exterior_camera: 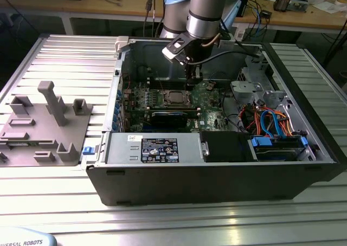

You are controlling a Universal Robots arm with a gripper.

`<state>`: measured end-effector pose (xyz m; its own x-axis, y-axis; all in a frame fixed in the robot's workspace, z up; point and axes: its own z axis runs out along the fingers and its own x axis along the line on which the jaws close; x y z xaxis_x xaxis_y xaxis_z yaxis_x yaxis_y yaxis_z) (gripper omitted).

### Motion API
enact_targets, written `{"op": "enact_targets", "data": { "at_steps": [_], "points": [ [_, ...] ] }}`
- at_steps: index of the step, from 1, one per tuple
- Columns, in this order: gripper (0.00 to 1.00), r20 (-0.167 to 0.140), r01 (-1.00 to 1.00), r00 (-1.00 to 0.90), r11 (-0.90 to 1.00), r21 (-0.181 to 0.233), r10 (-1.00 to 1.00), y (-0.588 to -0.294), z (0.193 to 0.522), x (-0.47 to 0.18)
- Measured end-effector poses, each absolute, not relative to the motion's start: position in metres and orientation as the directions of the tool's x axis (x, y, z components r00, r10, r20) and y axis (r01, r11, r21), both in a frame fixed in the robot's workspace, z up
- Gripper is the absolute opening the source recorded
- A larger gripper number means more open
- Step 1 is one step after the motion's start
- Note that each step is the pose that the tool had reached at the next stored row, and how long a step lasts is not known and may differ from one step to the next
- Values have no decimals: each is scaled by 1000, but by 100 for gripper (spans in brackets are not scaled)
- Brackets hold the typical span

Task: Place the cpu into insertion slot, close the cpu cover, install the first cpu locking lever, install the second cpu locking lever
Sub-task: 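Close the cpu cover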

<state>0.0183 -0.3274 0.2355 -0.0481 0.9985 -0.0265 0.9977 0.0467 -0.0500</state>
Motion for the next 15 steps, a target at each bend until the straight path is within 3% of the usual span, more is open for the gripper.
{"op": "enact_targets", "data": {
  "at_steps": [15],
  "points": [
    [11,-27,998,-48,47,-50,998,-327,230,14]
  ]
}}
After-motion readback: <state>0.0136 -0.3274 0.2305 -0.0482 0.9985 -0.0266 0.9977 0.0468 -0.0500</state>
